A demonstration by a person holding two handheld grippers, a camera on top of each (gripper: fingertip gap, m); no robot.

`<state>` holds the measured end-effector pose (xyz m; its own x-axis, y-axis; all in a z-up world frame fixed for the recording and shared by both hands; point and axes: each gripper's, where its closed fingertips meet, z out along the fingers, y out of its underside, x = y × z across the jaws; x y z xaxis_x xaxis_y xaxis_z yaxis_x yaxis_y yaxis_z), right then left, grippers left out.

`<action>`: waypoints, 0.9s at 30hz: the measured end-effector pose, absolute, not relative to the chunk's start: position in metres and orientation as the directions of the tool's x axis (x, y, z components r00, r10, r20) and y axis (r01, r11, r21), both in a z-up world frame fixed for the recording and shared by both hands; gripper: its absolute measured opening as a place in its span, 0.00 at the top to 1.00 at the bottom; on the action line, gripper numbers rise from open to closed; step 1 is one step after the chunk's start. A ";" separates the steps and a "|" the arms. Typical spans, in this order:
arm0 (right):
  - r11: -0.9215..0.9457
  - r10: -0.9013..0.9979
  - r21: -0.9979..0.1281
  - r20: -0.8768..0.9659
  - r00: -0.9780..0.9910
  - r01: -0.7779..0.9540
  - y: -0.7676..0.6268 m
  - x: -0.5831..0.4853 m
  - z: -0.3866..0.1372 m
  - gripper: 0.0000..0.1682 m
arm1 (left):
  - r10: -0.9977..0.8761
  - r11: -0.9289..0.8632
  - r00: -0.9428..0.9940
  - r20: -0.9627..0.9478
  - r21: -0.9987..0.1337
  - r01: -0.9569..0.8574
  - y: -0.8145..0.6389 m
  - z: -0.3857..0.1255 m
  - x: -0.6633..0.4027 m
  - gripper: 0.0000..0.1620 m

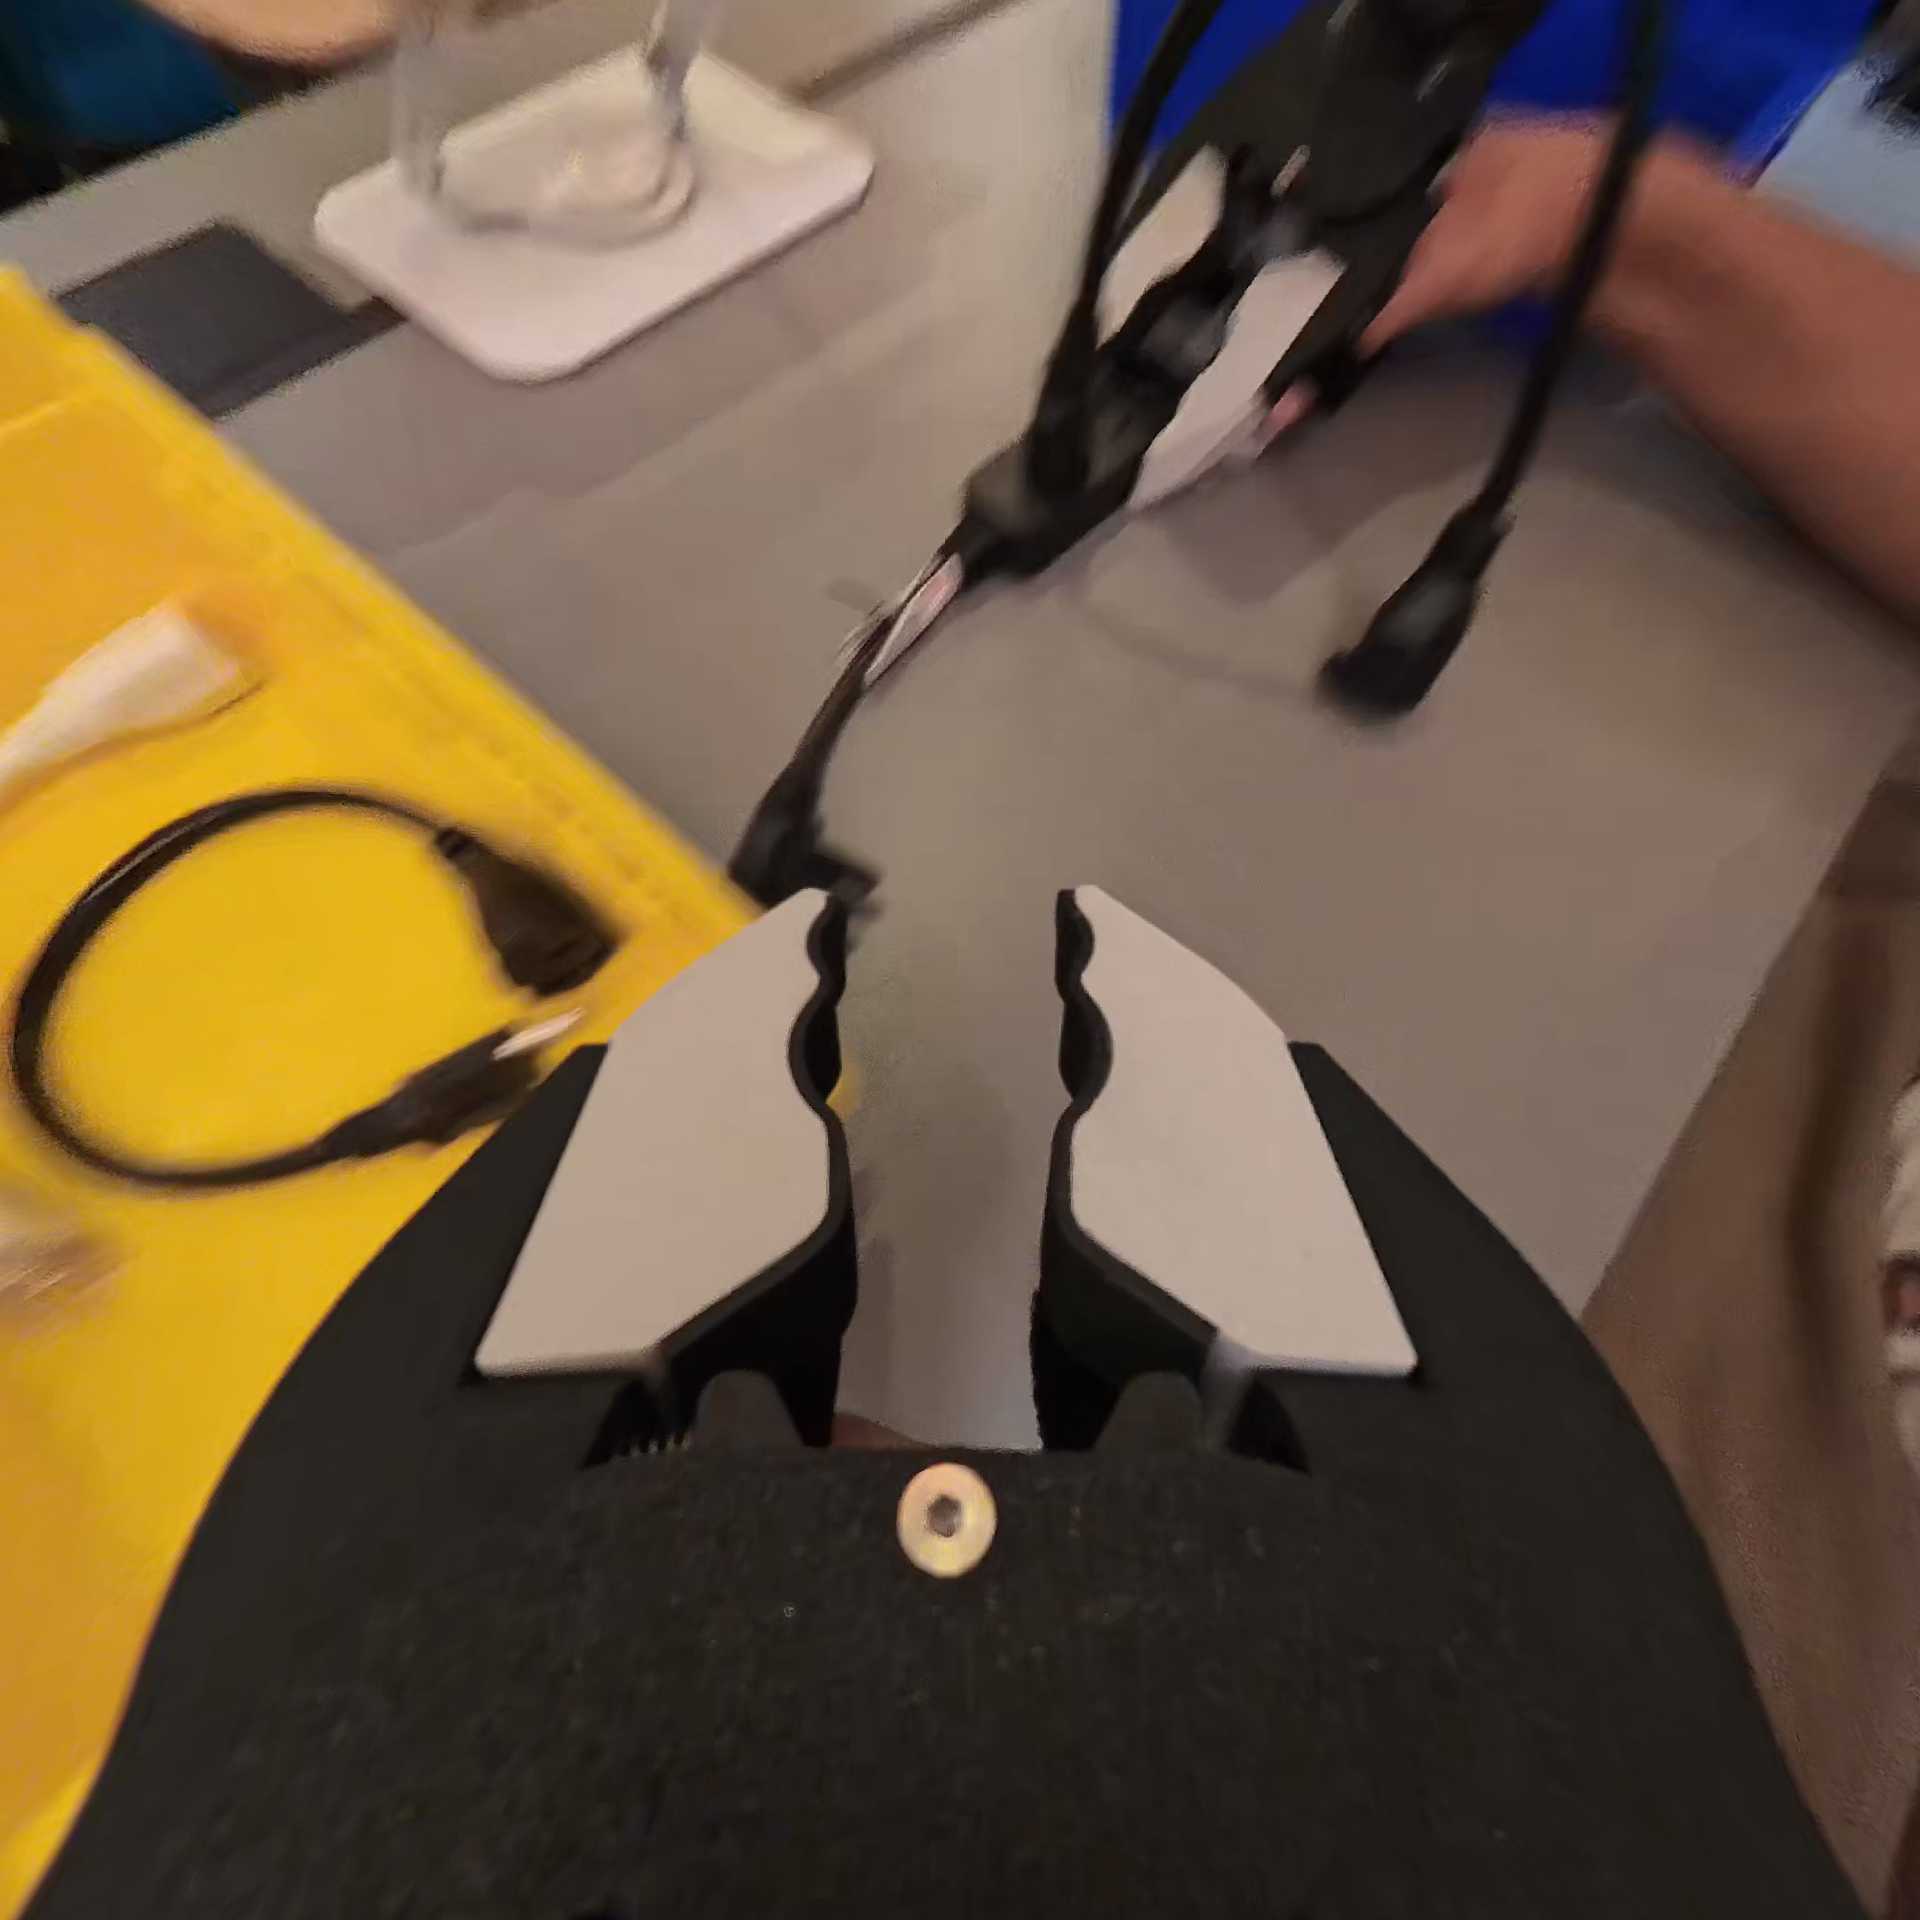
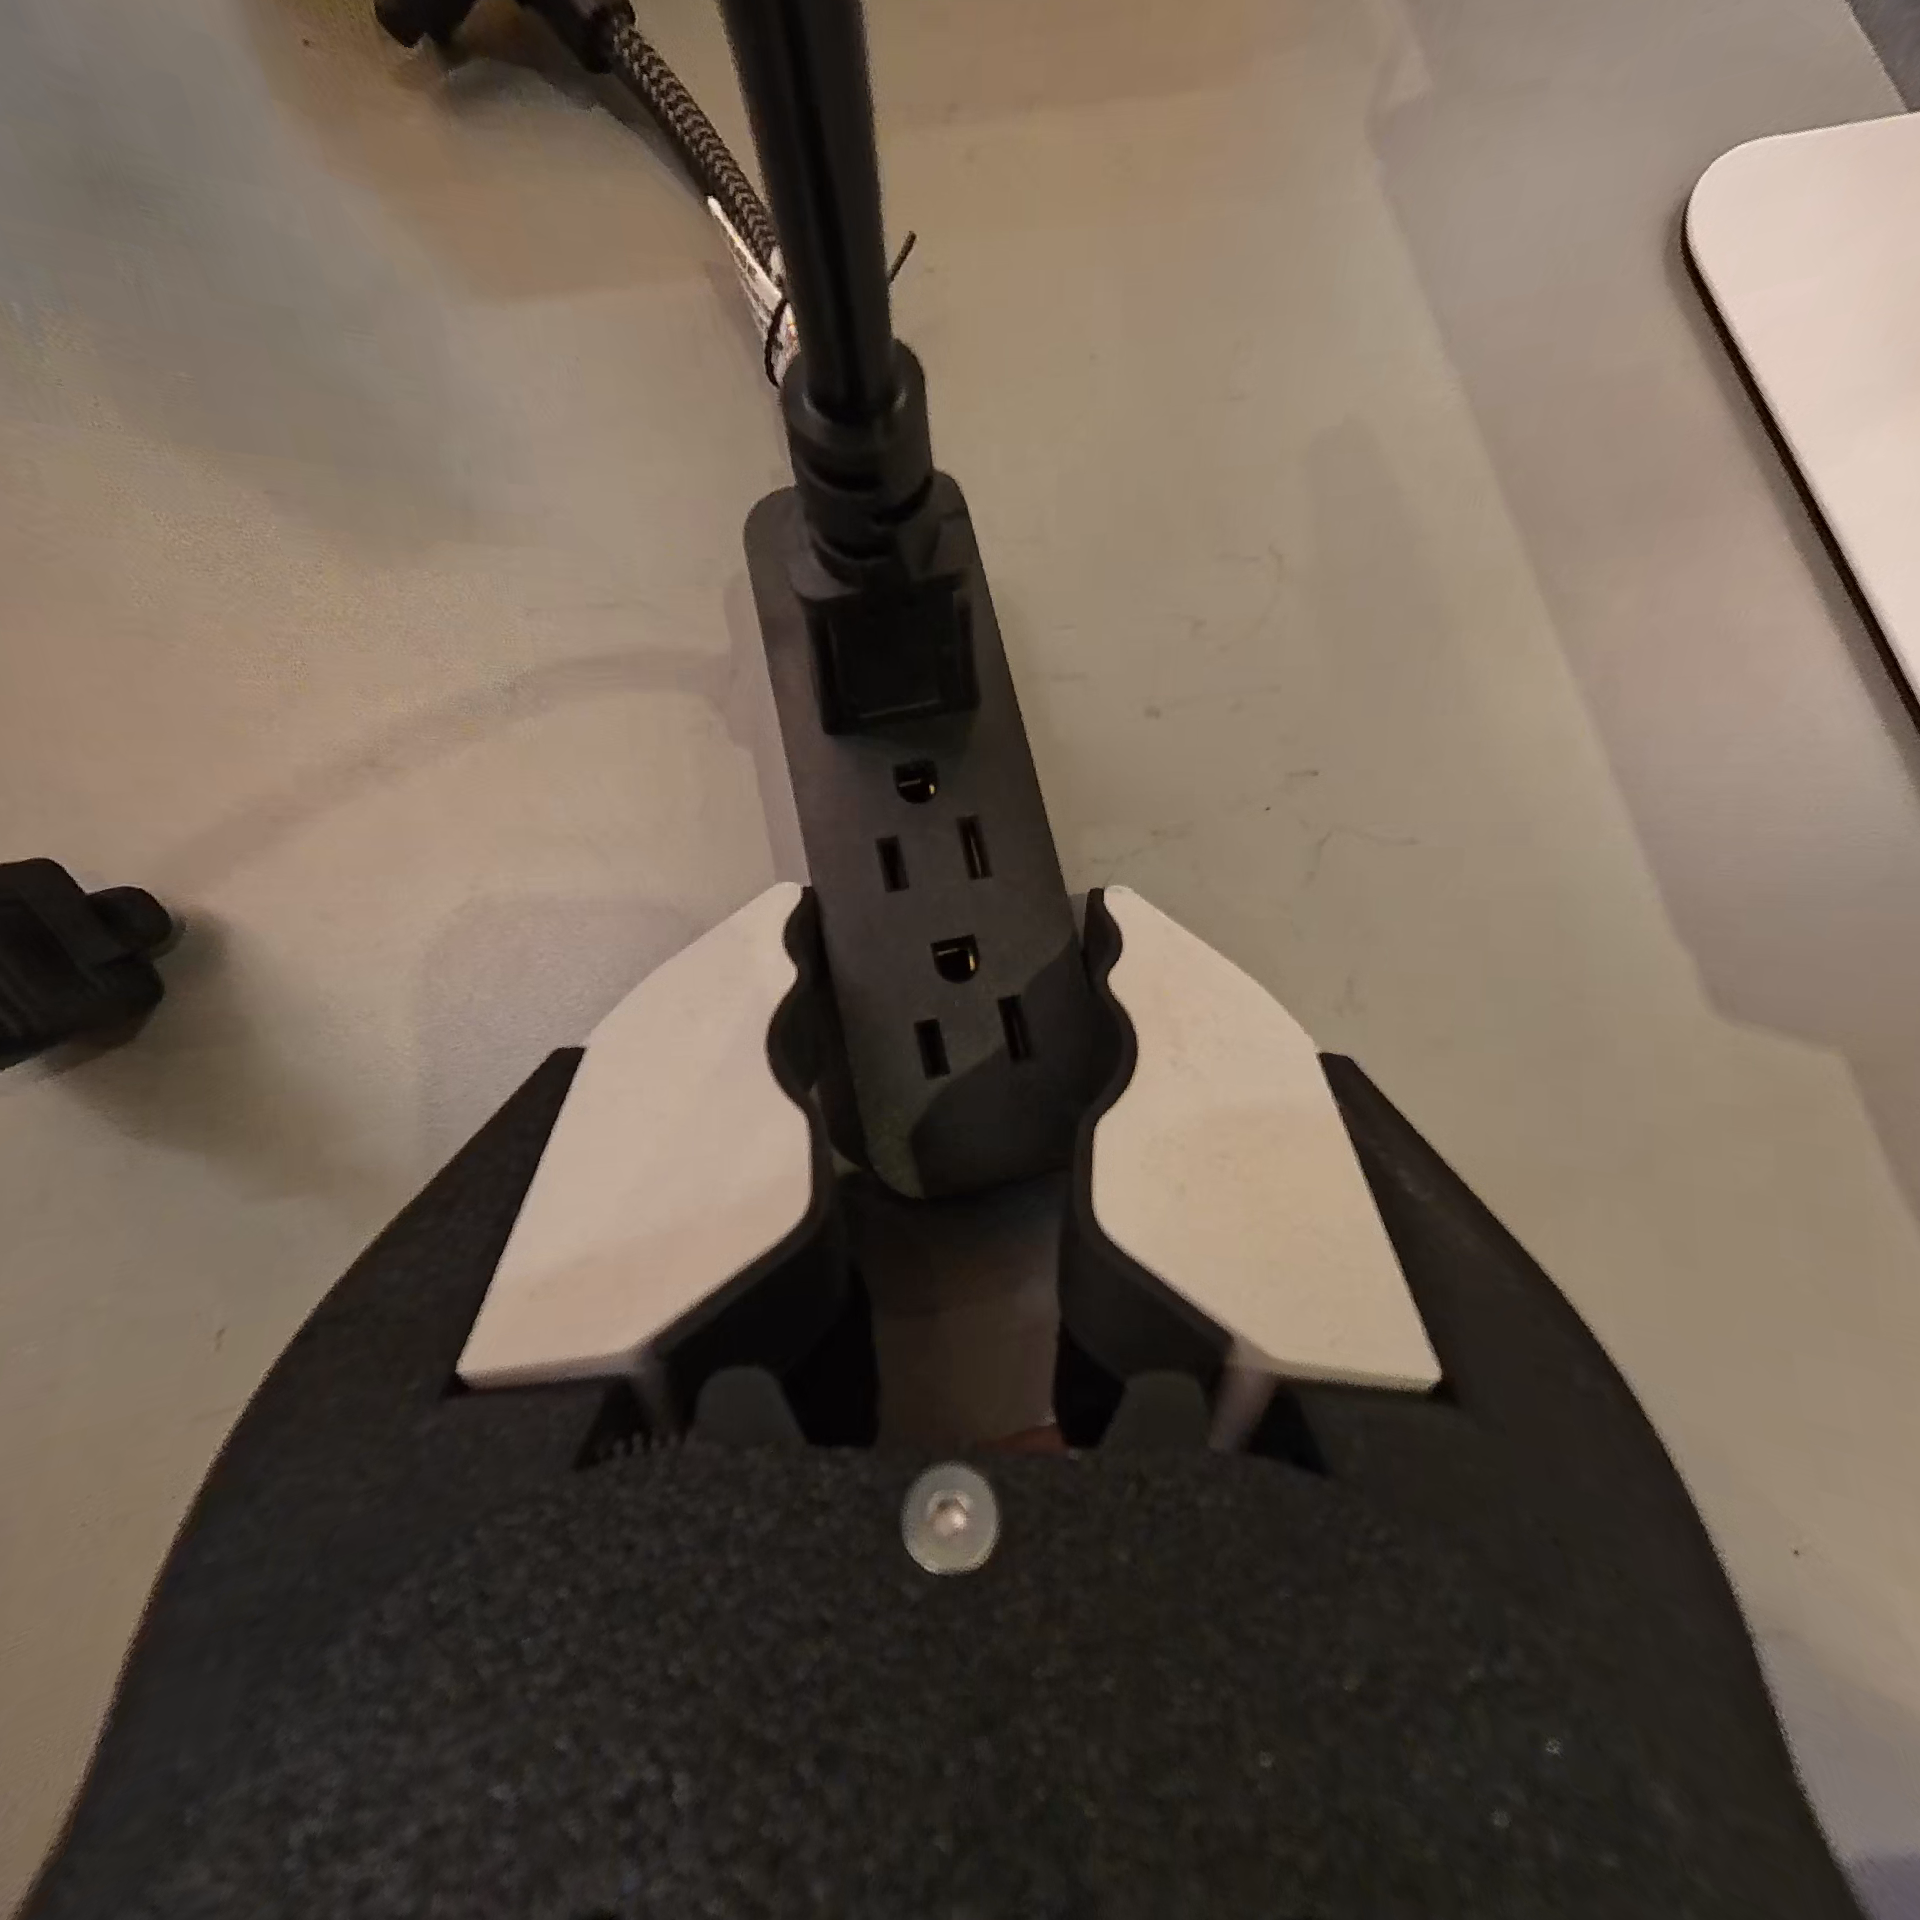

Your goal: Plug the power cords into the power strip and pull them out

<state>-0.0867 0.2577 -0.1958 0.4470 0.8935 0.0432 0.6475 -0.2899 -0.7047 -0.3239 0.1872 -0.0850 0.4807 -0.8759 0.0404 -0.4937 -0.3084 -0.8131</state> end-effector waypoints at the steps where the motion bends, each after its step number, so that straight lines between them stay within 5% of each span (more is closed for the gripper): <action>1: -0.289 0.893 -0.705 0.044 0.447 0.648 0.258 -0.087 -0.196 0.72 | -0.870 -0.312 0.493 0.001 -0.775 -0.549 0.200 -0.090 -0.347 0.76; 4: -0.290 0.894 -0.705 0.043 0.447 0.647 0.258 -0.087 -0.196 0.72 | -0.878 -0.269 0.462 -0.129 -0.666 -0.696 0.244 -0.101 -0.391 0.76; 8: -0.290 0.893 -0.705 0.043 0.447 0.648 0.258 -0.086 -0.196 0.72 | -0.936 -0.134 0.233 -0.265 -0.344 -0.929 0.284 -0.138 -0.414 0.75; 14: -0.293 0.894 -0.705 0.038 0.447 0.646 0.257 -0.086 -0.196 0.72 | -0.989 0.004 0.005 -0.148 -0.057 -0.998 0.307 -0.189 -0.429 0.76; 21: -0.294 0.893 -0.704 0.038 0.448 0.646 0.257 -0.086 -0.195 0.72 | -0.980 0.114 -0.093 -0.176 -0.114 -0.987 0.301 -0.188 -0.424 0.87; 27: -0.325 0.876 -0.702 0.029 0.481 0.634 0.262 -0.084 -0.195 0.70 | -0.983 -0.039 0.120 -0.142 -0.473 -0.880 0.290 -0.102 -0.410 0.87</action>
